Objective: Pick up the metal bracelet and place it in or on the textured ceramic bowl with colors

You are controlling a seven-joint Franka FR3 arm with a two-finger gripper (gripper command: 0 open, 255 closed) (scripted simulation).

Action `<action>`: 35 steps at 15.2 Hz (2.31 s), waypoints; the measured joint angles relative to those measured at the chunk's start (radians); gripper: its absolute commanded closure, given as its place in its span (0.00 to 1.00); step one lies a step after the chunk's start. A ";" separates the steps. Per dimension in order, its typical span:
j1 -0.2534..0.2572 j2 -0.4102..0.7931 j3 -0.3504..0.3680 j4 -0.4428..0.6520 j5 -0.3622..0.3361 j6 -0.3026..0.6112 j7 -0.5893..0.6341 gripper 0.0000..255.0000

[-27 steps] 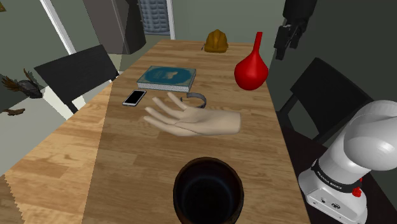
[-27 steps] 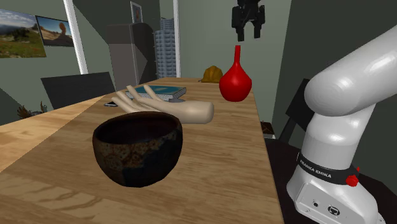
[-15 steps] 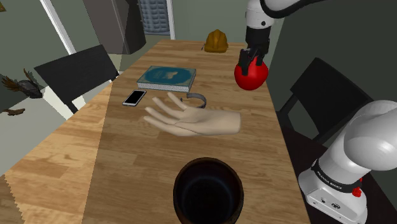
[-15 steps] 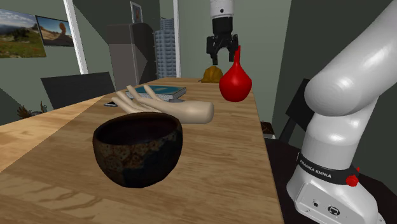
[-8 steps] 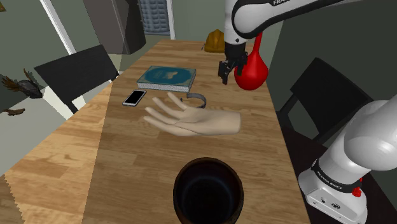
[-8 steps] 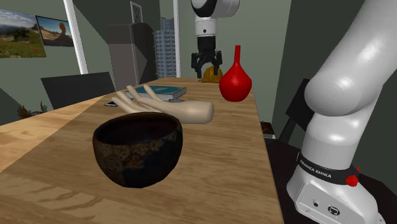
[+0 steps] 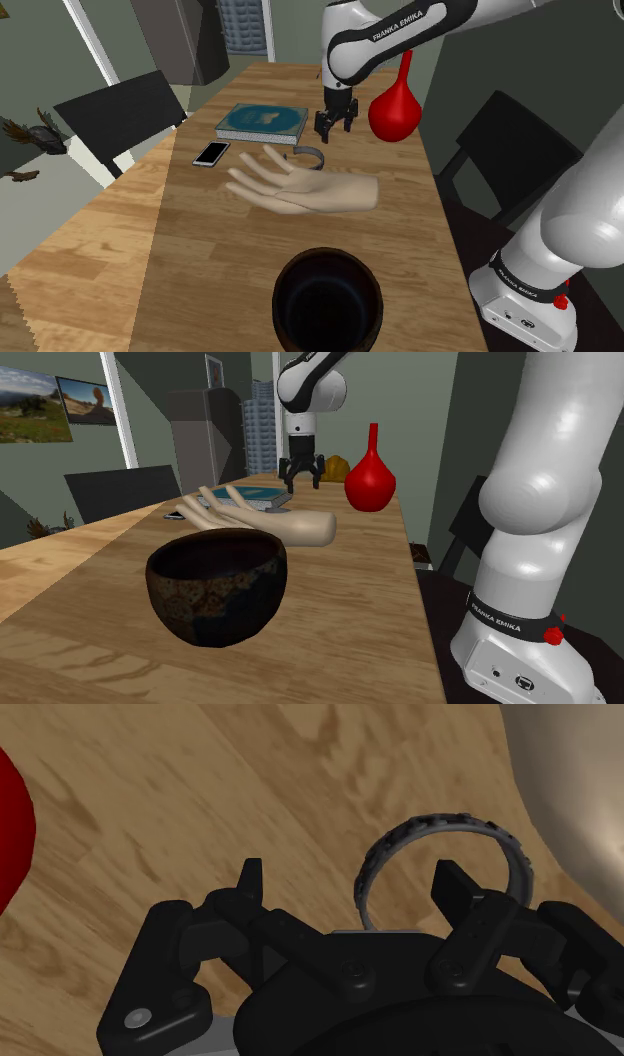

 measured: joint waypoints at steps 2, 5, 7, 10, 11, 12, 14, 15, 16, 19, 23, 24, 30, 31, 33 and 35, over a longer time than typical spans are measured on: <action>0.003 0.075 0.002 0.049 -0.001 0.030 0.012 0.00; 0.010 0.178 0.006 0.122 -0.002 0.062 0.029 0.00; 0.013 0.217 0.006 0.145 -0.005 0.080 0.035 0.00; 0.013 0.245 0.003 0.137 -0.009 0.116 0.036 0.00; 0.013 0.257 0.002 0.139 -0.011 0.127 0.036 0.00; 0.015 0.265 0.003 0.136 -0.012 0.137 0.040 0.00; 0.015 0.272 0.002 0.129 -0.014 0.151 0.041 0.00; 0.015 0.273 0.002 0.128 -0.014 0.153 0.041 0.00; 0.015 0.274 0.002 0.128 -0.014 0.154 0.041 0.00; 0.015 0.274 0.002 0.127 -0.014 0.155 0.041 0.00; 0.016 0.272 0.004 0.129 -0.013 0.155 0.041 1.00; 0.017 0.272 0.006 0.130 -0.013 0.155 0.041 1.00; 0.017 0.273 0.004 0.132 -0.013 0.153 0.041 1.00; 0.016 0.272 0.004 0.130 -0.013 0.155 0.041 1.00; 0.014 0.263 0.003 0.131 -0.012 0.141 0.039 1.00; 0.014 0.250 0.004 0.138 -0.010 0.121 0.038 1.00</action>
